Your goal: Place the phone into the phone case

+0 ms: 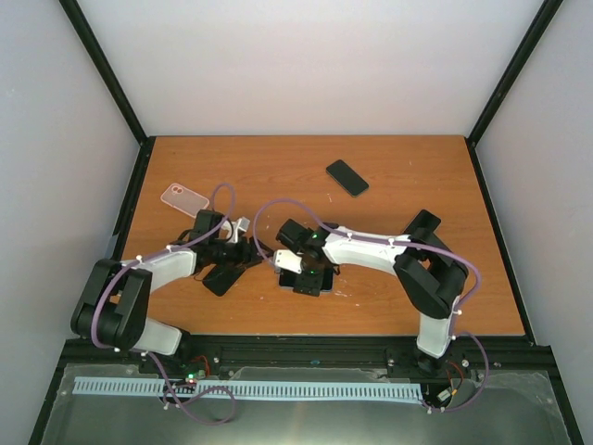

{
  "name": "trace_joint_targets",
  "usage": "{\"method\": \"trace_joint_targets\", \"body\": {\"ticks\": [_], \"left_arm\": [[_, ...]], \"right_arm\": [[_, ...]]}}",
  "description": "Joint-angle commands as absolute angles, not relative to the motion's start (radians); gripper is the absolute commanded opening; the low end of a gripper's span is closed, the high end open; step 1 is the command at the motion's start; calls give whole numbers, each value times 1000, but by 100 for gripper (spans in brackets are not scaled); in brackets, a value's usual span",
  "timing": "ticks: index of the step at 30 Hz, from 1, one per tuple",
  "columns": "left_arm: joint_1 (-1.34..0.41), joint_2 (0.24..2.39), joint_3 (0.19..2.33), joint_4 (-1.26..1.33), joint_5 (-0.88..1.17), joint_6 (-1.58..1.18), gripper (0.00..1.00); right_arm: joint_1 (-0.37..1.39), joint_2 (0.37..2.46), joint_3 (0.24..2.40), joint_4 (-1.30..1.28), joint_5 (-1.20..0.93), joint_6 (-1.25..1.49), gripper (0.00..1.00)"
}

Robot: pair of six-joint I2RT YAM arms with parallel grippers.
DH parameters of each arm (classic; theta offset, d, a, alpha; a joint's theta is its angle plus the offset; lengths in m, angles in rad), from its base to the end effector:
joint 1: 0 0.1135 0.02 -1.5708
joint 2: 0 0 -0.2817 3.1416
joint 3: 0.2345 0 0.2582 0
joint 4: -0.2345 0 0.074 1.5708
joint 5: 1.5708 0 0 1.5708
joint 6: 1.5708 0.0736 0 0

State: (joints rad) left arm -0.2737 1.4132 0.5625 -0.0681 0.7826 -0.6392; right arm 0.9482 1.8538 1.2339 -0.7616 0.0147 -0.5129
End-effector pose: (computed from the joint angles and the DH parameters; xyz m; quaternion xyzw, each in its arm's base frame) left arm 0.2392 -0.1211 0.1422 -0.0390 0.8833 -0.4548 0.1065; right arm 0.2141 0.2964 0.1420 -0.6638 0.7419 0.0133 0.0939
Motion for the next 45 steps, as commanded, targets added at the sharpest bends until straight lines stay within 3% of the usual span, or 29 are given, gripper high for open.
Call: {"method": "trace_joint_targets", "body": {"ticks": [1,7,16,28,38,45], "left_arm": [[-317,1443,574,-11,787,-652,62],[-337,1497,586,29,781,-655,54],[-363,1603,633,34,753,-618,50],[-393,1744,646,83,766,-630,44],[-476,1766,713,-126,586,-580,17],[-492,1750,701,-197,498,-575,11]], "right_arm": [[921,1768,1205,-707,36,-388,88],[802,1587,1107,-578,-13,45,81],[799,1379,794,-432,49,616,63],[801,1396,686,-299,39,680,61],[846,1483,688,-285,40,724,50],[847,1514,640,-201,68,734,44]]}}
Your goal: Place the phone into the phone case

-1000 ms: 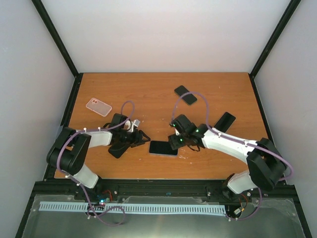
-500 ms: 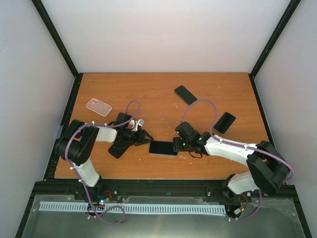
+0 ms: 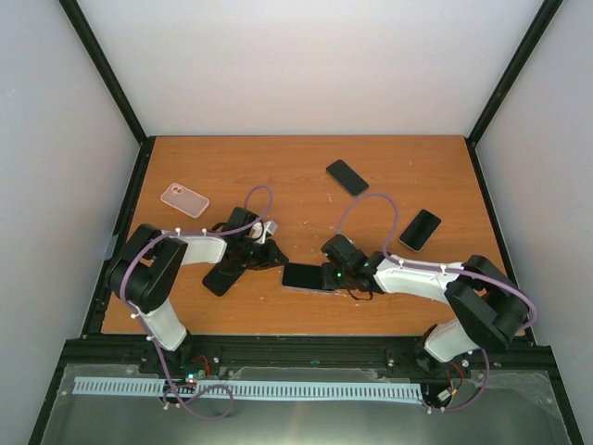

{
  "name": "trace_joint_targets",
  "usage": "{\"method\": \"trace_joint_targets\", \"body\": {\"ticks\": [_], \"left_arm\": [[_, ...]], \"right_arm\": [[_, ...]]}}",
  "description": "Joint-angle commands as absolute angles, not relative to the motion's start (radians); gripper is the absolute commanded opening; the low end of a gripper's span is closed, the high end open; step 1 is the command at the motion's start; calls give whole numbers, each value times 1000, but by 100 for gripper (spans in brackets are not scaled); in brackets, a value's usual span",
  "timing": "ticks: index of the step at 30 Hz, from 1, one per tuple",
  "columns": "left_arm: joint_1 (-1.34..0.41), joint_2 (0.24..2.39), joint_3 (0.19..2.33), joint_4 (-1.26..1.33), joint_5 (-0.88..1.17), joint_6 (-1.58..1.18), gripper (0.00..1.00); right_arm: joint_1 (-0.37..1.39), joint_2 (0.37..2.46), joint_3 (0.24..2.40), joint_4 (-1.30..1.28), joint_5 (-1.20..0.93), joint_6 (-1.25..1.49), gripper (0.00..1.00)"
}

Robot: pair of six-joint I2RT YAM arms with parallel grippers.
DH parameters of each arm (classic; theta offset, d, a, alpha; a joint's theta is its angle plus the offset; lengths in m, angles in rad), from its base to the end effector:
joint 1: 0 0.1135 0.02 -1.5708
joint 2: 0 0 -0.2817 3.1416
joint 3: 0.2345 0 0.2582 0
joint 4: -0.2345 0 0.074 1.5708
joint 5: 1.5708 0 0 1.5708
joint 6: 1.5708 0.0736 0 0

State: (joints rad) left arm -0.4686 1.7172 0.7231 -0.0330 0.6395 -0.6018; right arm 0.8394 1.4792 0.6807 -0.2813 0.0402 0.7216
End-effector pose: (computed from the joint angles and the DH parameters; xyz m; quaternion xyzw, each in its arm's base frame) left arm 0.2631 -0.1824 0.1005 0.0234 0.9180 -0.3905 0.0648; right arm 0.1906 0.2079 0.1259 -0.0522 0.9684 0.1571 0.1864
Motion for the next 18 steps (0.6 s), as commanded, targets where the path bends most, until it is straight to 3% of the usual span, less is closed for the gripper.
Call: {"method": "trace_joint_targets", "body": {"ticks": [1,11,14,18], "left_arm": [[-492,1749,696,-197,496,-577,11],[-537,1670,621,-169,510,-657,9],[-537,1596,592,-169,494,-700,13],[-537,1503,563,-169,513,-749,20]], "right_arm": [[847,1523,636,-191,64,735,44],[843,1531,629,-95,119,604,45],[828,1507,653,-111,156,536,46],[818,1425,746,-269,231,496,58]]}}
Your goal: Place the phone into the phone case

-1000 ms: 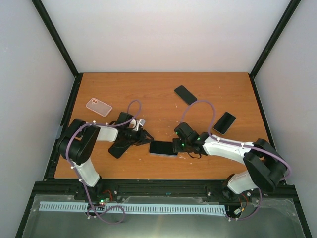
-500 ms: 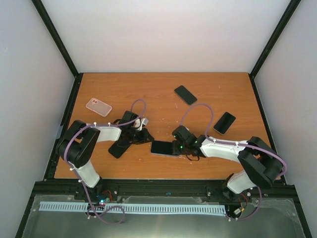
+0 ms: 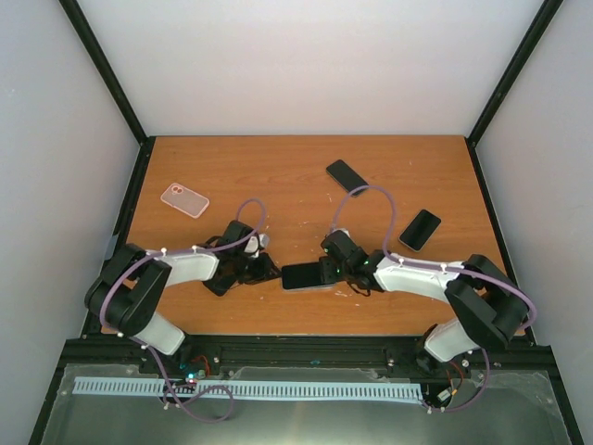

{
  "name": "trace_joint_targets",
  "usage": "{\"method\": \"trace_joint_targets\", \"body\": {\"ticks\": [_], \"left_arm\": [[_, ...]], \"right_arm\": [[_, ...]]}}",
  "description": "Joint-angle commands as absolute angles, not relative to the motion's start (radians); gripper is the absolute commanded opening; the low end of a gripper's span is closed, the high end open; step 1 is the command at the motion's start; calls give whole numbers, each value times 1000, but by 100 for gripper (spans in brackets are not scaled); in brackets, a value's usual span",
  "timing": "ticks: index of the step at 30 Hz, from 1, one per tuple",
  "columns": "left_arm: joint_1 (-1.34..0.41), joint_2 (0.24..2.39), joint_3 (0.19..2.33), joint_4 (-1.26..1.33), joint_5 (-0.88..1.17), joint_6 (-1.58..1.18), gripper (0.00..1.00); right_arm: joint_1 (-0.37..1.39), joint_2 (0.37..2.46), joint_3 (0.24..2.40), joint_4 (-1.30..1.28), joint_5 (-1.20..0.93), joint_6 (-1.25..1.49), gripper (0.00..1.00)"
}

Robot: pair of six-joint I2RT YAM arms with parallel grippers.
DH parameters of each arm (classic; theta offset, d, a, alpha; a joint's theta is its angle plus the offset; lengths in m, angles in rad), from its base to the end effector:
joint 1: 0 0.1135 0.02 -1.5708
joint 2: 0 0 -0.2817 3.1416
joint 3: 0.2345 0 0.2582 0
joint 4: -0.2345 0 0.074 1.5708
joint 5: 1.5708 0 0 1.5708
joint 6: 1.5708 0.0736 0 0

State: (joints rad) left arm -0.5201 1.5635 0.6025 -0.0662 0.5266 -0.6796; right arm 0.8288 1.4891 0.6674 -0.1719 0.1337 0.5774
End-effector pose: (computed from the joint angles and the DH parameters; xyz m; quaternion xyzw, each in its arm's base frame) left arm 0.2264 -0.1723 0.1059 -0.0044 0.9327 -0.3533 0.0724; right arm 0.2047 0.2087 0.1281 -0.1010 0.9513 0.1348 0.2580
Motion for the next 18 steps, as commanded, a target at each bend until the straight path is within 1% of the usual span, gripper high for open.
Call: {"method": "trace_joint_targets", "body": {"ticks": [1,3,5,6,8,10,13,16,18], "left_arm": [[-537,1484,564,-169,518,-756,24],[-537,1460,597,-180,509,-749,31],[-536,1452,650,-218,461,-729,35],[-533,1453,671,-228,441,-718,38],[-526,1468,717,-228,431,-688,44],[-521,1503,751,-213,457,-646,50],[-517,1571,808,-214,501,-592,53],[-514,1626,847,-221,531,-552,54],[-514,1661,860,-223,546,-528,53]], "right_arm": [[818,1400,765,-305,238,501,63],[819,1355,786,-383,245,558,68],[819,1316,769,-425,215,674,69],[820,1299,751,-421,178,737,70],[828,1267,698,-381,116,863,76],[853,1237,641,-301,108,978,79],[900,1215,593,-233,159,1179,80],[963,1224,566,-211,210,1346,82],[998,1235,529,-150,236,1417,83]]}}
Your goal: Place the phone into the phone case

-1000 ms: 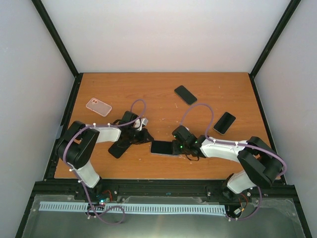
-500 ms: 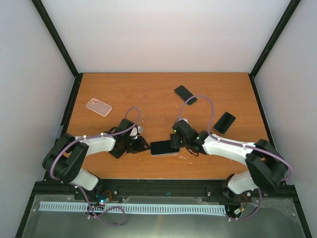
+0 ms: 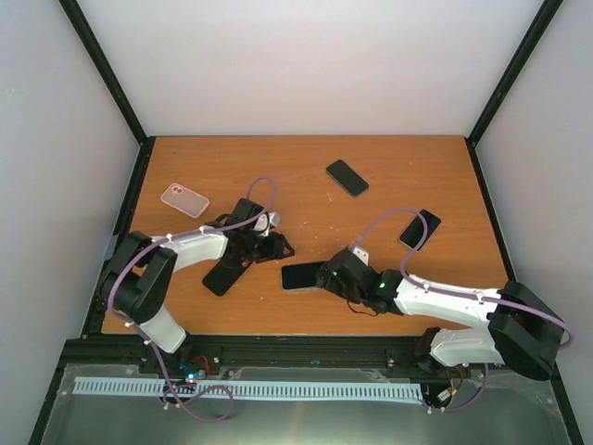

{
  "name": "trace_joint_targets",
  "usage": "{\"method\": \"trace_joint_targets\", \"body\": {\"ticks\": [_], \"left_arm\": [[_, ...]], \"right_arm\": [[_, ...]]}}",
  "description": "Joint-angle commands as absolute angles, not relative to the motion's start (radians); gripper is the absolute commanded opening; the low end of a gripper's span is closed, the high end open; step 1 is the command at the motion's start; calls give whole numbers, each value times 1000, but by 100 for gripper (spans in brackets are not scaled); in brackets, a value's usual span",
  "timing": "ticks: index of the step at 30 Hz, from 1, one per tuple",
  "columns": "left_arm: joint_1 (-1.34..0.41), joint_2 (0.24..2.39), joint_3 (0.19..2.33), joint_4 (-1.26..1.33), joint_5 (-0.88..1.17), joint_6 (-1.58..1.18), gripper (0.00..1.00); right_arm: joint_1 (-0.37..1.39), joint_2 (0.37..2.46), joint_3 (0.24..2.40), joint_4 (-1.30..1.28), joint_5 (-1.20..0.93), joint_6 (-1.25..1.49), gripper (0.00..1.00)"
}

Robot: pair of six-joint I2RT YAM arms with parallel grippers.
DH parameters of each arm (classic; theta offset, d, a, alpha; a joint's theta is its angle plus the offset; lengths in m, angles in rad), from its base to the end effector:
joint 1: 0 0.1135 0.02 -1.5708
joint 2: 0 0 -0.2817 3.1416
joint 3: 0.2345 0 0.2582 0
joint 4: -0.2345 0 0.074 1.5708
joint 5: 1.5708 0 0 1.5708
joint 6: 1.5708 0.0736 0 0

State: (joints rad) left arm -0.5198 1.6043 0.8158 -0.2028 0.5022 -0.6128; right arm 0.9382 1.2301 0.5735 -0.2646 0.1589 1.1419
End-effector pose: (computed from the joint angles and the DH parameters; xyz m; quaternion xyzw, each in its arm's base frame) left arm 0.2644 -0.1921 0.1433 0.0278 0.9306 -0.3494 0.1058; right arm 0.1573 0.1948 0.1564 0.1213 0.9373 0.2363 0.2259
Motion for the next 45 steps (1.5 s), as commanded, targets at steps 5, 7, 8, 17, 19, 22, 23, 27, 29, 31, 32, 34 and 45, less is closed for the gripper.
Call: {"method": "trace_joint_targets", "body": {"ticks": [5,7,8,17,19,22,23,27,29,31,32,34,45], "left_arm": [[-514,1735,878,-266,550,-483,47],[-514,1740,865,-267,544,-483,44],[-513,1739,861,-268,546,-485,44],[-514,1712,788,-241,597,-533,40],[-514,1705,762,-207,636,-557,39],[-515,1691,731,-171,673,-594,38],[-515,1681,722,-169,679,-608,38],[-532,1644,672,-66,699,-685,36],[-541,1639,658,-31,701,-727,34],[-541,1631,645,-4,719,-758,33],[-541,1616,637,4,715,-773,32],[-541,1577,621,-4,696,-783,33],[-475,1538,740,-126,619,-624,48]], "right_arm": [[1012,1329,516,-21,223,1442,84],[1016,1352,529,-50,245,1474,86],[1017,1359,523,-41,260,1485,86],[948,1379,454,230,307,1359,86],[932,1402,458,271,290,1333,86],[930,1447,471,347,252,1295,86],[925,1460,475,373,241,1274,86],[873,1502,546,397,207,1132,86],[826,1530,568,408,149,1064,86],[787,1550,549,445,74,1049,85],[772,1550,525,473,52,1047,85],[754,1531,482,504,-13,1042,84],[775,1347,399,230,2,1137,69]]}}
